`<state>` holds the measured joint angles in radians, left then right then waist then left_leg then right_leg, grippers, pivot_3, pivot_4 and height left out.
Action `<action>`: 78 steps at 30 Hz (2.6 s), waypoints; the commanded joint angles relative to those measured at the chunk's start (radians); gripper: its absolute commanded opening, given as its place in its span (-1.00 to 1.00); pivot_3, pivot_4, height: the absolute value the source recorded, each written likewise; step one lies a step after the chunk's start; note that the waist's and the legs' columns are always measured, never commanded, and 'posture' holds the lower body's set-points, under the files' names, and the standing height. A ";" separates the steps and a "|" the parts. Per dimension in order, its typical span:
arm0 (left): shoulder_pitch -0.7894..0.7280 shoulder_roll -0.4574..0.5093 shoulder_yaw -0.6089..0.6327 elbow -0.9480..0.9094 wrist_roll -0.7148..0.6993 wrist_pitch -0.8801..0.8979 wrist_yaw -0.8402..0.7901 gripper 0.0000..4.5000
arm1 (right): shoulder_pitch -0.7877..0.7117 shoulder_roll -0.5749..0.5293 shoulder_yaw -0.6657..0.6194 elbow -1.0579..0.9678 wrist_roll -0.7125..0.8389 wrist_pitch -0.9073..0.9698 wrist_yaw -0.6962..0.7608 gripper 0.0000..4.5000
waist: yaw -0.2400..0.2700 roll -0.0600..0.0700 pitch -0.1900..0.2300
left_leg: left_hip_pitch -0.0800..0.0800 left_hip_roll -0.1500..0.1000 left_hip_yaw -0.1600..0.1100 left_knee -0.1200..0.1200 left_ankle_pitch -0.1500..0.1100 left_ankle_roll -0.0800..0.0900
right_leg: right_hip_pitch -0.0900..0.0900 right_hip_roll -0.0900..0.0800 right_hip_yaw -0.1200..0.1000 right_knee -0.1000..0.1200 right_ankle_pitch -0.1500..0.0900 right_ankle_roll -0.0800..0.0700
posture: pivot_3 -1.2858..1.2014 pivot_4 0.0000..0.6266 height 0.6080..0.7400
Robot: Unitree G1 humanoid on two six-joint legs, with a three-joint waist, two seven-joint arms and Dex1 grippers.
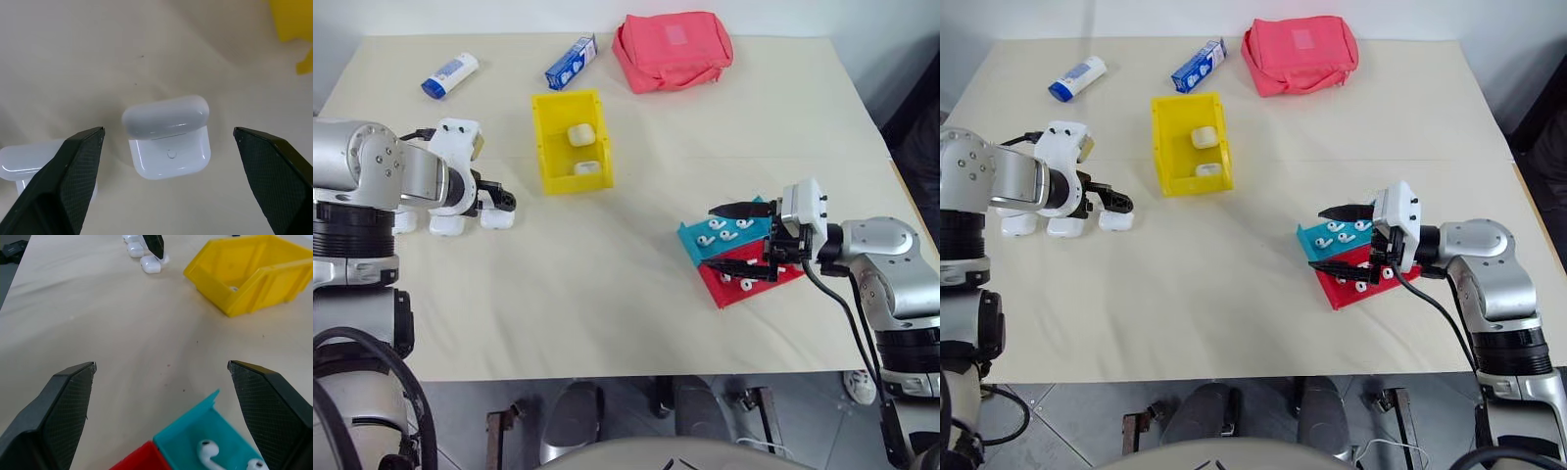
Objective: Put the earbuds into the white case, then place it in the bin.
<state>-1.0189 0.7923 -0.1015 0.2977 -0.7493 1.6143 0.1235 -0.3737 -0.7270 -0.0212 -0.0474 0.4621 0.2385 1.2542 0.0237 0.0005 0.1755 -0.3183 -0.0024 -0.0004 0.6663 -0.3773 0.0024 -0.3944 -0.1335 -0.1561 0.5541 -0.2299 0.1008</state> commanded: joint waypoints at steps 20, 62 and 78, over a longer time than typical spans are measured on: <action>-0.041 -0.055 -0.025 0.182 -0.136 0.000 0.197 0.99 | 0.049 -0.009 -0.034 -0.084 0.019 -0.012 -0.042 1.00 | 0.004 -0.002 0.001 | 0.001 -0.002 0.000 0.001 0.001 0.000 | 0.001 0.000 0.000 0.001 0.000 0.000 | 0.03 -0.52 1.00; -0.152 -0.089 -0.341 0.408 0.527 -0.166 -0.624 0.63 | 0.059 -0.036 -0.057 -0.105 0.012 0.021 -0.073 1.00 | 0.003 -0.002 0.001 | 0.001 -0.001 0.012 0.000 0.002 0.000 | 0.001 0.000 -0.003 0.004 0.000 0.000 | 0.03 -0.52 1.00; 0.028 -0.013 -0.100 -0.104 0.445 -0.273 -0.738 0.25 | 0.053 -0.057 -0.082 -0.094 0.004 0.009 -0.090 1.00 | 0.003 -0.002 0.001 | 0.001 0.001 0.010 0.002 0.002 0.000 | -0.001 -0.001 -0.001 0.004 0.000 0.000 | 0.03 -0.52 1.00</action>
<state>-0.9884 0.7636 -0.2582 0.3288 -0.2646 1.3926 -0.5722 -0.3109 -0.7646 -0.0649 -0.1231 0.4599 0.2620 1.1692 0.0270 -0.0020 0.1770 -0.3185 -0.0020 0.0090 0.6687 -0.3750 0.0024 -0.3954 -0.1349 -0.1567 0.5582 -0.2301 0.1009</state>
